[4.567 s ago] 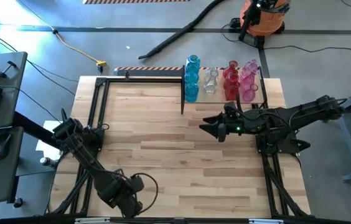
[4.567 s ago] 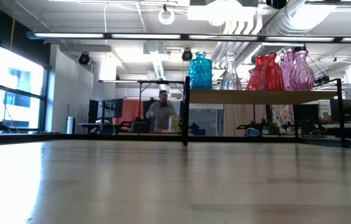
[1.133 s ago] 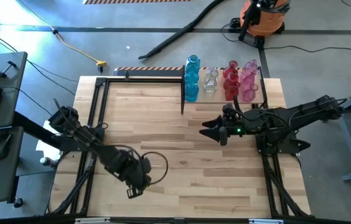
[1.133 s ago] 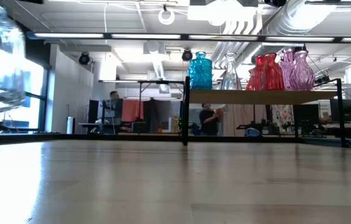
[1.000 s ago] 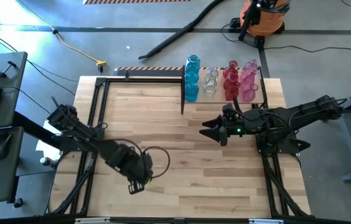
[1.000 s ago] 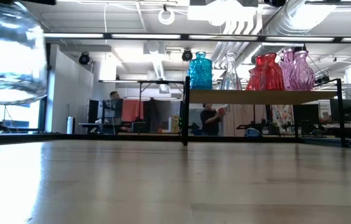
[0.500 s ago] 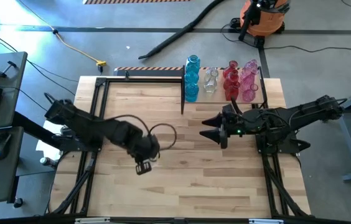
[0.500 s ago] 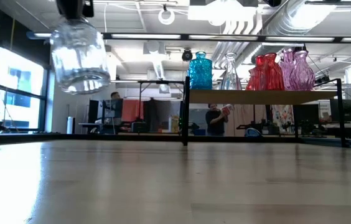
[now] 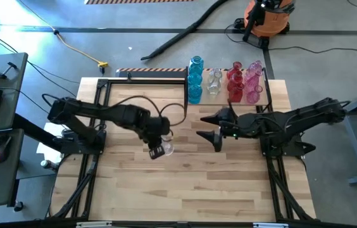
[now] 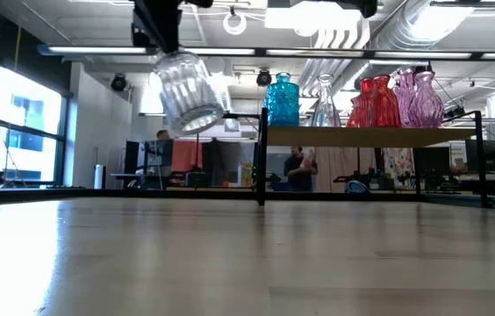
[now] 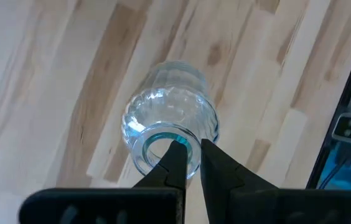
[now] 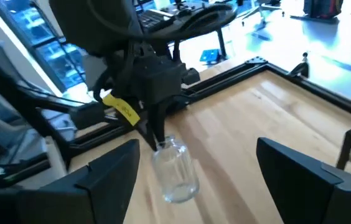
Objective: Sort vases onto shelf
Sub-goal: Put the transparent vase on the shelf aligned with the other transparent vase
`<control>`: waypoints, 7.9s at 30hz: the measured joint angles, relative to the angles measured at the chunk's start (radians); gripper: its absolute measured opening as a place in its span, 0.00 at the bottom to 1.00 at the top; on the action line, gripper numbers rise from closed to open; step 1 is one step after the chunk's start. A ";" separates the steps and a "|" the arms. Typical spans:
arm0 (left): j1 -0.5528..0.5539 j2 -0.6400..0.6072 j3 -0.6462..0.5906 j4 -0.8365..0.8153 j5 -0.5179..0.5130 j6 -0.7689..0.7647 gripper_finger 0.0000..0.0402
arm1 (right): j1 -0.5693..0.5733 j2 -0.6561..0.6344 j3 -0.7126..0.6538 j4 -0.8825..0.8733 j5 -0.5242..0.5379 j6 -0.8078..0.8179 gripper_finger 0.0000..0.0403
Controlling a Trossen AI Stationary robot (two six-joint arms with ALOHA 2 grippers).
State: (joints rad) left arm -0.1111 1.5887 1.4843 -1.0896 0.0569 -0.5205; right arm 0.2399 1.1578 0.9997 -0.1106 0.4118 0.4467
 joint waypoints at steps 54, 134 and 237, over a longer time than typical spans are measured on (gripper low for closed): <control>0.112 0.011 0.123 0.278 0.035 -0.017 0.03 | -0.136 0.299 0.122 -0.002 -0.258 -0.138 0.76; 0.389 0.014 0.207 0.346 0.196 0.018 0.26 | -0.307 0.181 0.438 -0.657 -0.138 -0.168 0.64; 0.597 0.014 0.206 0.195 0.206 0.219 0.26 | -0.230 0.081 -0.327 0.226 0.687 0.061 0.64</control>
State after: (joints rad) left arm 0.4858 1.6028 1.6903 -0.8949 0.2626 -0.3019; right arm 0.0097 1.2384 0.6731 0.1159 1.0988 0.5073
